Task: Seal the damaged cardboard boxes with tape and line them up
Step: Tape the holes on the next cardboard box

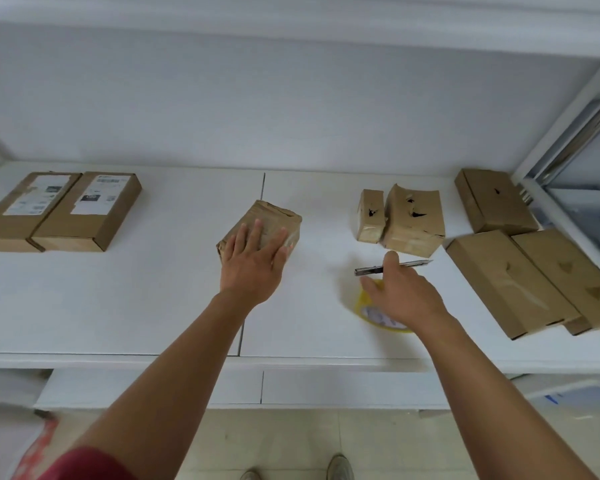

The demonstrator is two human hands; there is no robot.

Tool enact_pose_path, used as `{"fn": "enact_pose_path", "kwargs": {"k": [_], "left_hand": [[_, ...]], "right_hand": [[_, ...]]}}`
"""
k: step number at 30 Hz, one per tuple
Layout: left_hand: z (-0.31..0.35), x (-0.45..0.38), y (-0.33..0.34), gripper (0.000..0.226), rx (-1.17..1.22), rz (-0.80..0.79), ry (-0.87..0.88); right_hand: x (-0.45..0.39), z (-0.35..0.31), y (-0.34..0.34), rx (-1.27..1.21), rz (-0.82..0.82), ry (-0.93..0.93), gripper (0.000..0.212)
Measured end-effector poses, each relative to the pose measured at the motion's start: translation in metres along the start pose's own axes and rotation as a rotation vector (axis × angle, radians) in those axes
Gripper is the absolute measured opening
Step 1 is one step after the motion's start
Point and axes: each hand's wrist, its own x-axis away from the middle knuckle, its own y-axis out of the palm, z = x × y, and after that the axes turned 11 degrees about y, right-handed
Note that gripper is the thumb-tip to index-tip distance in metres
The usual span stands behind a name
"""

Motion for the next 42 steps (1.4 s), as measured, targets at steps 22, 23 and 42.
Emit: {"fn": "enact_pose_path", "kwargs": {"k": [22,23,42], "left_hand": [[0.005,0.0,-0.004,0.056,-0.002,0.001,-0.039],[0.005,0.001,-0.003,0.056,-0.008,0.016,-0.04],[0.011,0.0,0.001,0.052,0.024,0.028,-0.123]], "right_hand": [[-0.05,-0.089,0.005,-1.399,-0.315,-0.092,0.017],[-0.053,-0.085,0.005,-1.367,-0.308,-0.096,0.015],[-0.06,-0.079,0.011,-1.222,-0.418,-0.146,0.013]]}}
